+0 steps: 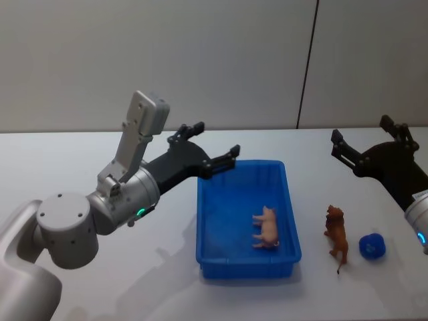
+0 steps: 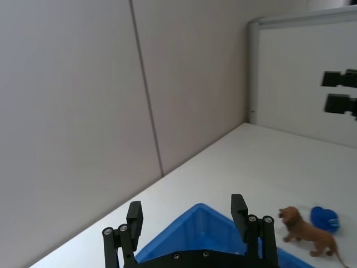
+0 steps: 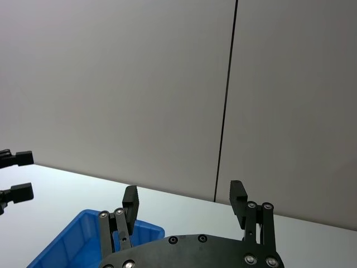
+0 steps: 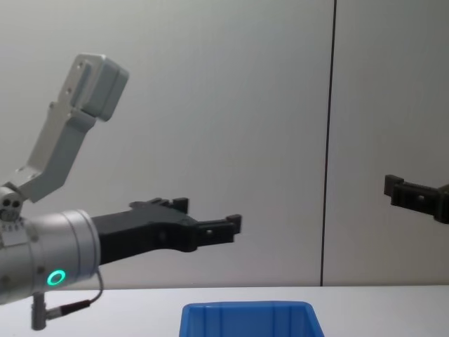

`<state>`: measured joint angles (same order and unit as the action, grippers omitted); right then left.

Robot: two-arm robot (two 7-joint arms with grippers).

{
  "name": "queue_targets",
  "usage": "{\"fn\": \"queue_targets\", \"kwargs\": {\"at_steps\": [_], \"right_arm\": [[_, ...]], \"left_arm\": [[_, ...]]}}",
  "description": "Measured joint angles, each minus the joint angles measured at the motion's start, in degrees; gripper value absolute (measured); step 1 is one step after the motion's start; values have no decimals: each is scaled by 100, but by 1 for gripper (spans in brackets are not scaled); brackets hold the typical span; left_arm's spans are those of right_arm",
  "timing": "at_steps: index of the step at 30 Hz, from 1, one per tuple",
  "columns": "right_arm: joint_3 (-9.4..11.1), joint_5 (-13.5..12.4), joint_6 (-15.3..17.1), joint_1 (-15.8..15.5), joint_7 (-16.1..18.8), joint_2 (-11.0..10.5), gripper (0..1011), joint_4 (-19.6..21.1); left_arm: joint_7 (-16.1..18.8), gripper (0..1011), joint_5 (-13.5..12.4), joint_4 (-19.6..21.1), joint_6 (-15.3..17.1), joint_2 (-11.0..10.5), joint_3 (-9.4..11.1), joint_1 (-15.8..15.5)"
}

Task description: Pick up the two dolls from the table and place them into the box.

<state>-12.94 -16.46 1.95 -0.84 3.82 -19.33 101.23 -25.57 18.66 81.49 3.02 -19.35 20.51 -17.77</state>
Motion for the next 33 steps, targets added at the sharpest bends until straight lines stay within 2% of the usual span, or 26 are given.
{"fn": "queue_targets", "kwargs": {"at_steps": [11,16,24,33], "right_arm": [[8,-5,0,-7,-3,0,1001,0],[25,-41,16,-30,-59,-7,1001,6],[94,-162,167,-107,-266,-36,1001,15],[195,-343,444,-238,-538,-109,1001,16]], "left_arm": [[995,1001,-262,206,-289,-130,-64,266],[1304,1001,-357,260,-397,-170,-88,344],[1625,1001,-461,315,-507,-215,-113,431],[1793,1001,-512,342,-563,-237,-127,473]]}}
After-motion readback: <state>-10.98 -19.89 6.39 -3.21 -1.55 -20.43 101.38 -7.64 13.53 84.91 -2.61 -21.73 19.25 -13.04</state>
